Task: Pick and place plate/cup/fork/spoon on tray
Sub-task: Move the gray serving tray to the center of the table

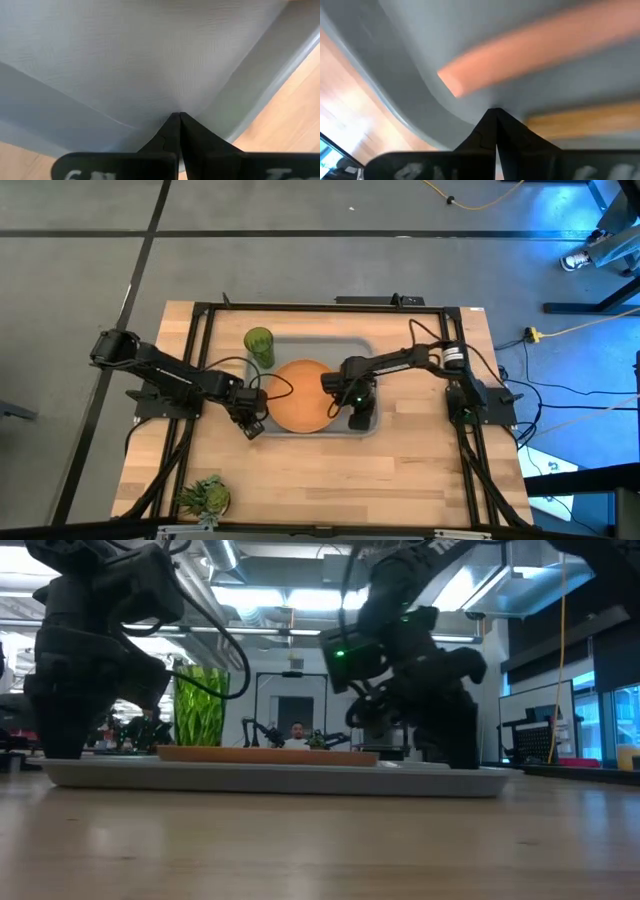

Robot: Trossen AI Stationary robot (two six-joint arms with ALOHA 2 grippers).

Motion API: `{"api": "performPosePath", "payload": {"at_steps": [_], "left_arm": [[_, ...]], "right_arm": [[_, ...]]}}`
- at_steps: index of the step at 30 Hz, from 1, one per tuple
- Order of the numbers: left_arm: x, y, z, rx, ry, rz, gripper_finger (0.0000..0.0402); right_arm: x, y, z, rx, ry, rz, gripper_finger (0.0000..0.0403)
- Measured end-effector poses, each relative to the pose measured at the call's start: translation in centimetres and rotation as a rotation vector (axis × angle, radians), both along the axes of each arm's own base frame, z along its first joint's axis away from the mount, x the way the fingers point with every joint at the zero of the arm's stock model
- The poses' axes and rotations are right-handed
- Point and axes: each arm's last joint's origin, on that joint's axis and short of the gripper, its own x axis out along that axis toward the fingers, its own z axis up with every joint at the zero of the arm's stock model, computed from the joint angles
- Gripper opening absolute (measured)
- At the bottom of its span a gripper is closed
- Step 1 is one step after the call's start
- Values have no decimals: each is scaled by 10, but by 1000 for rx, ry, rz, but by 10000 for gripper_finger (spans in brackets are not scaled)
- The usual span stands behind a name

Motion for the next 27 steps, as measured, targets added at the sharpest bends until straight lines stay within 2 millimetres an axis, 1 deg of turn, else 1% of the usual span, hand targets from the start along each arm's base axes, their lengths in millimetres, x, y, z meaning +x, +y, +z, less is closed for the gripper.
{"api": "performPosePath", "payload": {"at_steps": [4, 9, 18, 27], "left_arm": [[0, 0, 0, -7, -5, -2, 0], [0, -3, 0, -12, -3, -14, 0], [1, -9, 0, -28, -16, -10, 0], [1, -20, 1, -45, -32, 9, 0]], "right_arm": [[-17, 1, 1, 31, -21, -51, 4], [-28, 11, -2, 81, -44, -99, 4], [-32, 21, -5, 80, -20, -89, 4], [-33, 21, -5, 41, -13, -74, 4]]}}
